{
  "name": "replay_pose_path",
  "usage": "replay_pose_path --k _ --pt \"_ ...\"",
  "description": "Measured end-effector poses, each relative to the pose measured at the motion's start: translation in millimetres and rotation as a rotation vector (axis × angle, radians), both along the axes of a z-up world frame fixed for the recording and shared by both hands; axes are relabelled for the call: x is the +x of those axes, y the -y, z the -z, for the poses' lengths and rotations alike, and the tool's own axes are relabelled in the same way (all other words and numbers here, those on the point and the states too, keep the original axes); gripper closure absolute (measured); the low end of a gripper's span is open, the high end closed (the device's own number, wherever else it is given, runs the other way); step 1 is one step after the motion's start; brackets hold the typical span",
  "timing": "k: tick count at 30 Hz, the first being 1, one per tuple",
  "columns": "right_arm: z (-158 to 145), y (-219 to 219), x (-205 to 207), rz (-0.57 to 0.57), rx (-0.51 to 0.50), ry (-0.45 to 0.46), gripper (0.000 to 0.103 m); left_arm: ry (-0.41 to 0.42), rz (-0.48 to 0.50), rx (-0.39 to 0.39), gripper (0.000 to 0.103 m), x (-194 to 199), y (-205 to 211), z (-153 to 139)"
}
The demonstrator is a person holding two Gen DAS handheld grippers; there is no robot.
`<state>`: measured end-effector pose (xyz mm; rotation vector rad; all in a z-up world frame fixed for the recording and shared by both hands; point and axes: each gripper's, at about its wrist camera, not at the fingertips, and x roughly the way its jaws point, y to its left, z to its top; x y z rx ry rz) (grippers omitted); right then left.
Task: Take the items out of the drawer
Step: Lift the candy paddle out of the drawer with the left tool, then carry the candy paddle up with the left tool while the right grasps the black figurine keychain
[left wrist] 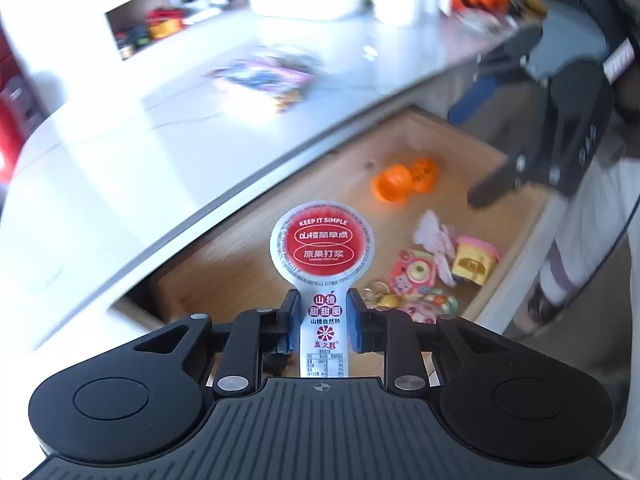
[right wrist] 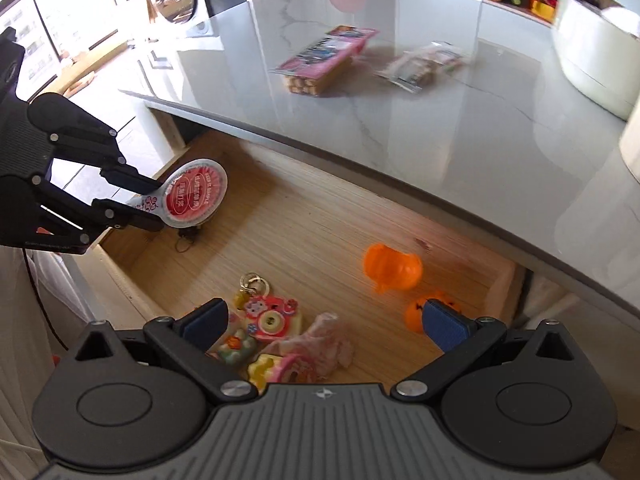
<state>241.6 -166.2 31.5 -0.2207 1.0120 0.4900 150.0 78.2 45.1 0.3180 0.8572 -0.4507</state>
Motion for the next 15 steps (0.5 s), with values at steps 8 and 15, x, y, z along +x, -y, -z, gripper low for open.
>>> replay_pose_path --k 8,15 --pt "31.7 -131.8 17.1 -0.383 -0.197 0.123 0.033 0.159 -0.303 -0.262 0.076 -26.8 -82.2 -24.3" --pt "77.4 -191.7 52.5 -0.433 -0.163 0.014 0.035 0.117 -0.394 -0.354 0.076 -25.7 -123.3 -32.0"
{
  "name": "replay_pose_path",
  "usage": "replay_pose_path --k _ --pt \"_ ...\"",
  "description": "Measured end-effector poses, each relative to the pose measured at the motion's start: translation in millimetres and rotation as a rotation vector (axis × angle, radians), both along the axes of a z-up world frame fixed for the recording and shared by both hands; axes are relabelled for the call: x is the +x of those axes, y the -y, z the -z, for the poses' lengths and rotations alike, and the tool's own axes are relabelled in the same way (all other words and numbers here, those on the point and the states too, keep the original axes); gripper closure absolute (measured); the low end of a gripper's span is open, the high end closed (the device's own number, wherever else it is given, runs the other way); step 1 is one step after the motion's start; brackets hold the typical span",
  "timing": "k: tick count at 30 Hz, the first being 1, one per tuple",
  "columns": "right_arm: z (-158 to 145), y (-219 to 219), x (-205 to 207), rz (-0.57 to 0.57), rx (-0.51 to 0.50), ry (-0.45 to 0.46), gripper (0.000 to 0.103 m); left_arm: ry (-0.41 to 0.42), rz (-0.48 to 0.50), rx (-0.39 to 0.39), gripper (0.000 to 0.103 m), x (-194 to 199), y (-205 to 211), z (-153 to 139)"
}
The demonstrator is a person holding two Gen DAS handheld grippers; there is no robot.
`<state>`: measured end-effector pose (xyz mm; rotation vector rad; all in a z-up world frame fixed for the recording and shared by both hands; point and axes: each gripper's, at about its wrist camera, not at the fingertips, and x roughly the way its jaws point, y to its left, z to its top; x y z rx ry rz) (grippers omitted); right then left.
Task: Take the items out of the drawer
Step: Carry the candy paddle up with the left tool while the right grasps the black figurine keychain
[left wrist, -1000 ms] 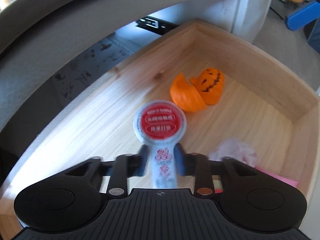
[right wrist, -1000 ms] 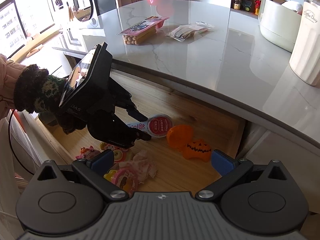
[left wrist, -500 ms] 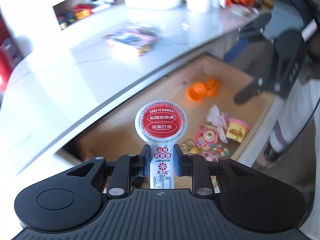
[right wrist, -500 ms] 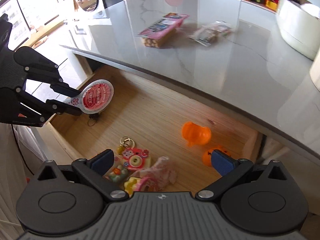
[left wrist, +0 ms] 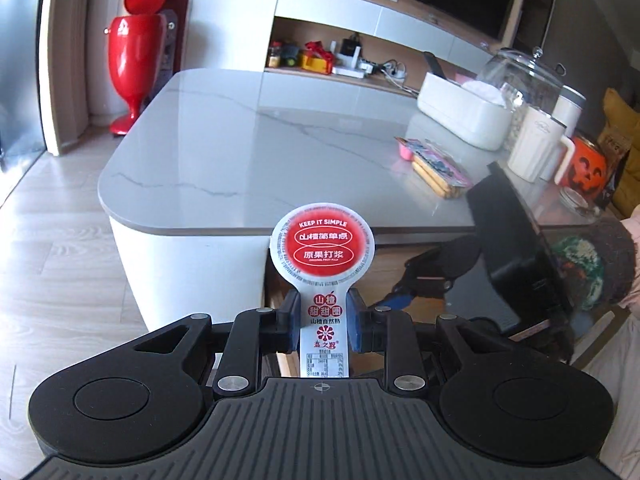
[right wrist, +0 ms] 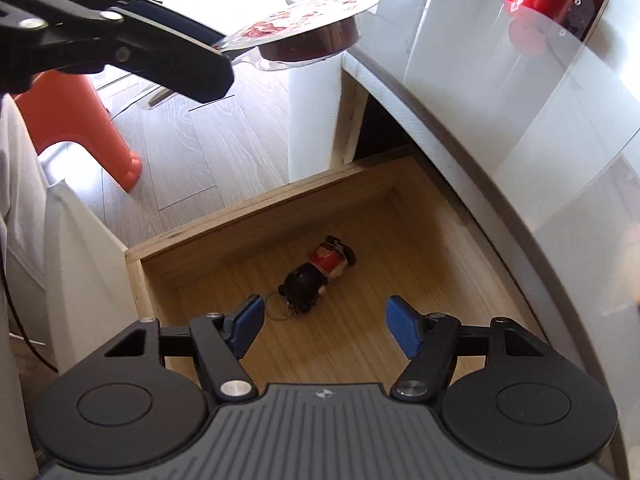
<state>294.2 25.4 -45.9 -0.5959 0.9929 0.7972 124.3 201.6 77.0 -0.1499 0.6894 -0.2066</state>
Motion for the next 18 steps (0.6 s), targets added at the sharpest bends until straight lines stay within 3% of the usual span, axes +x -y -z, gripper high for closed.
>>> replay_pose_path --k 8,9,10,12,18 --pt "47.0 -41.7 23.2 -0.005 -0.078 -0.089 0.037 0.02 -0.002 -0.062 0.076 2.2 -7.7 4.5" --pt "49.3 -42.2 25.5 0.008 -0.085 -0.101 0.042 0.018 -0.001 -0.061 0.076 2.6 -6.3 5.0" --pt "50.7 -41.5 28.5 0.015 -0.096 -0.122 0.062 0.017 0.001 -0.056 0.076 3.1 -4.6 5.3" --pt "43.1 -34.0 24.4 0.017 -0.095 -0.142 0.063 0.016 0.013 -0.046 0.076 0.5 -3.1 6.0" --pt "-11.5 16.3 -18.1 0.032 -0.11 -0.084 0.063 0.013 0.121 -0.01 0.076 -2.1 16.6 6.3"
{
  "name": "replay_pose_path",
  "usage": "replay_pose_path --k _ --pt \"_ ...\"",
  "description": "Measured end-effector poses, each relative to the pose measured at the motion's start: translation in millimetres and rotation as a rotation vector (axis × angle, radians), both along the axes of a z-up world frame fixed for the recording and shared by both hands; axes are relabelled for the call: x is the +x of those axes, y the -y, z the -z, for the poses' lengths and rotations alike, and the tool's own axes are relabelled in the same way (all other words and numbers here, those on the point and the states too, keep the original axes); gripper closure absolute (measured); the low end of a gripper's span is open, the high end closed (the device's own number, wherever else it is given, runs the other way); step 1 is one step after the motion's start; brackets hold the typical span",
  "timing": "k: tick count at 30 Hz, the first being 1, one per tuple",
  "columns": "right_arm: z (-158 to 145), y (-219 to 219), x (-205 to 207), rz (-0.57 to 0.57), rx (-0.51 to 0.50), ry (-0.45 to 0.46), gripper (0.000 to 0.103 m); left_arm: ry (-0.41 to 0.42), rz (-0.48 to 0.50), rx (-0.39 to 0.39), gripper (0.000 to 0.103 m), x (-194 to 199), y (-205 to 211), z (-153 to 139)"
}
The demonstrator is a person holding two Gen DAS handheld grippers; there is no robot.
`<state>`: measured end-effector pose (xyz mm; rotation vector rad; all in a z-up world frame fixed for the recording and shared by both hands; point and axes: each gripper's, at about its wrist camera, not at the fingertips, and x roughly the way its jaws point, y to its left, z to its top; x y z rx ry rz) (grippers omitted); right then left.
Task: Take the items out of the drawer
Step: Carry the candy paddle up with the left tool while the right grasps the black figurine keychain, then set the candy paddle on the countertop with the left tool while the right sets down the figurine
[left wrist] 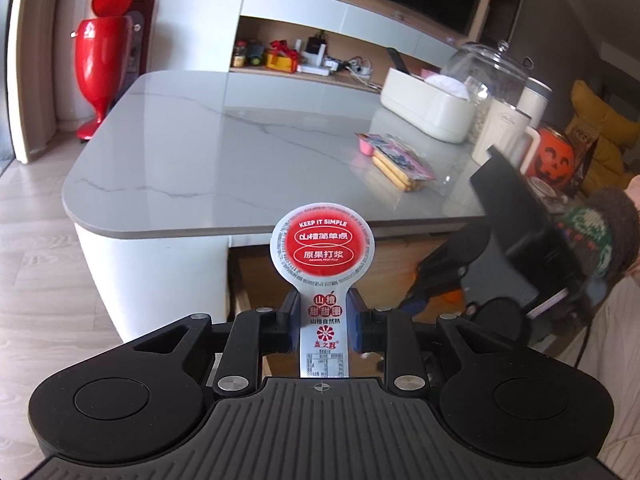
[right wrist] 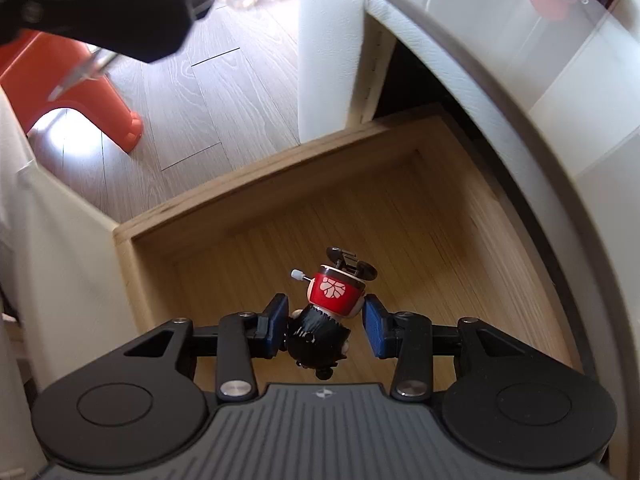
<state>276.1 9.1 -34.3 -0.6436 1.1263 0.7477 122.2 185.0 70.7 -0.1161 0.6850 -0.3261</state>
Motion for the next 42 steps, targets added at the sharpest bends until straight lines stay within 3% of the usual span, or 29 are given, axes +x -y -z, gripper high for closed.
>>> replay_pose_path --k 3,7,10,12,15,18,22,25,28,32,38,39,41,42 --pt "-34.0 43.1 -28.1 0.082 0.042 0.021 0.063 0.019 0.085 0.046 0.076 -2.2 22.3 -4.9" --pt "-73.2 101.1 -62.7 0.218 0.117 0.072 0.063 0.038 0.116 0.029 0.076 17.7 53.4 -30.5" --pt "-92.8 133.8 -75.5 0.316 0.17 0.136 0.063 0.107 0.058 0.124 0.076 57.4 86.3 -57.9" --pt "-100.7 149.6 -80.9 0.366 0.207 0.176 0.063 0.1 0.001 0.148 0.076 91.7 100.4 -64.2" --pt "-108.6 165.5 -82.4 0.406 0.256 0.213 0.063 0.024 -0.074 0.136 0.076 147.1 113.5 -51.9" --pt "-108.1 187.0 -85.5 0.44 0.304 0.228 0.063 -0.025 -0.104 0.134 0.076 178.1 123.3 -27.2" --pt "-105.5 208.6 -87.0 0.491 0.33 0.234 0.063 0.032 -0.156 0.096 0.075 181.7 119.4 -16.2" --pt "-108.7 219.9 -85.4 0.511 0.344 0.252 0.063 0.123 -0.21 0.064 0.075 171.2 104.7 -28.5" --pt "-120.1 227.1 -79.7 0.528 0.367 0.284 0.063 0.156 -0.209 0.066 0.075 160.1 88.7 -42.6" --pt "-141.3 230.4 -57.4 0.549 0.402 0.356 0.063 0.129 -0.138 0.104 0.075 135.8 81.6 -47.1" --pt "-161.2 218.6 13.1 0.578 0.442 0.421 0.062 0.027 0.159 0.188 0.074 95.2 110.0 -28.7" --pt "-160.3 216.9 26.8 0.589 0.447 0.418 0.06 0.003 0.206 0.215 0.074 91.0 116.4 -22.7" --pt "-154.8 216.1 42.1 0.631 0.435 0.4 0.04 -0.031 0.298 0.306 0.072 82.0 129.9 -8.5" --pt "-150.2 216.5 45.0 0.644 0.426 0.386 0.04 -0.037 0.34 0.357 0.072 77.7 135.1 -1.5"
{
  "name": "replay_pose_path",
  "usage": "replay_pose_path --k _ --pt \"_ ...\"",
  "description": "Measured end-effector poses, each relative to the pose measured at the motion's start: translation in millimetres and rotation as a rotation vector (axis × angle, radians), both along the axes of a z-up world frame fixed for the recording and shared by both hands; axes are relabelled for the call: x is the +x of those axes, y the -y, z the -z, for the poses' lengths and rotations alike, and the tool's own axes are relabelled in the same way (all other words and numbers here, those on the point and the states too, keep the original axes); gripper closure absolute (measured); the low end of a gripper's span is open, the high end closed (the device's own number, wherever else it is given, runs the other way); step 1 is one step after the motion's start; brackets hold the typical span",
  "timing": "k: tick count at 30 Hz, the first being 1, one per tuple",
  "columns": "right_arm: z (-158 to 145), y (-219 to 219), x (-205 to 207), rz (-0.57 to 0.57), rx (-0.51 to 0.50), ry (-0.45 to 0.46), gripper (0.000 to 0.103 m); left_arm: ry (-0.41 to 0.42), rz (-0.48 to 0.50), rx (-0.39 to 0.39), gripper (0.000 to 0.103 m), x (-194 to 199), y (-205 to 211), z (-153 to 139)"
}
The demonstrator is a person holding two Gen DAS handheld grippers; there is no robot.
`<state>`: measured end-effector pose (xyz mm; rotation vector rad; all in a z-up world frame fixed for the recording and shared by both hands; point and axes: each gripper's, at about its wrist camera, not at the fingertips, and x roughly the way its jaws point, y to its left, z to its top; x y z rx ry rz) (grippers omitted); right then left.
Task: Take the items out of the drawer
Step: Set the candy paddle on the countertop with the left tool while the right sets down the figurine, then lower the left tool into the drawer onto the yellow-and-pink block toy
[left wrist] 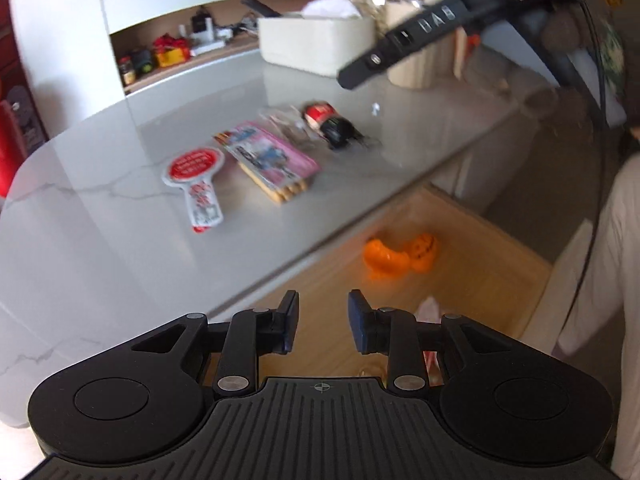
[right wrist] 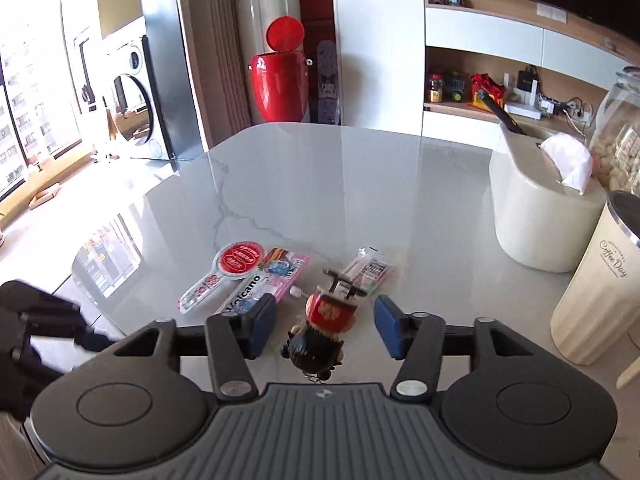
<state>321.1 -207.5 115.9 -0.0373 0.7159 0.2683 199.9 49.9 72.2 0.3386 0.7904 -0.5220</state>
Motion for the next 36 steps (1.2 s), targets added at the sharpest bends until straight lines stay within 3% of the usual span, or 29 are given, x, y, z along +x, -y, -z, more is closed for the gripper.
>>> replay_pose_path --k 3,5,11,16,20,23,30,36 --pt "9.1 3.4 -14.4 -0.016 -0.006 -0.033 0.036 -0.027 0.135 0.146 0.072 -11.5 12.8 23.3" --pt "14.8 8.4 -36.6 -0.028 -0.029 -0.05 0.027 -0.082 0.191 0.175 0.072 -15.3 14.8 35.2" --pt "37.1 33.9 -90.0 -0.009 -0.046 -0.151 0.019 -0.237 0.235 0.086 0.072 -4.6 33.6 44.8" --pt "69.8 53.1 -110.5 0.064 -0.037 -0.218 0.019 -0.362 0.235 0.041 0.072 11.8 66.0 51.8" --pt "88.5 70.9 -112.5 0.137 0.042 -0.229 0.019 -0.533 0.158 -0.004 0.072 26.9 90.0 65.2" --pt "93.3 77.5 -110.2 0.172 0.045 -0.22 0.018 -0.662 0.014 -0.06 0.072 39.6 96.8 82.1" --pt "84.9 84.2 -113.3 0.168 0.062 -0.169 0.012 -0.729 -0.263 -0.053 0.072 57.8 105.6 102.1" --pt "74.9 86.8 -122.0 0.15 0.097 -0.137 0.011 -0.843 -0.35 -0.022 0.07 70.3 113.1 114.9"
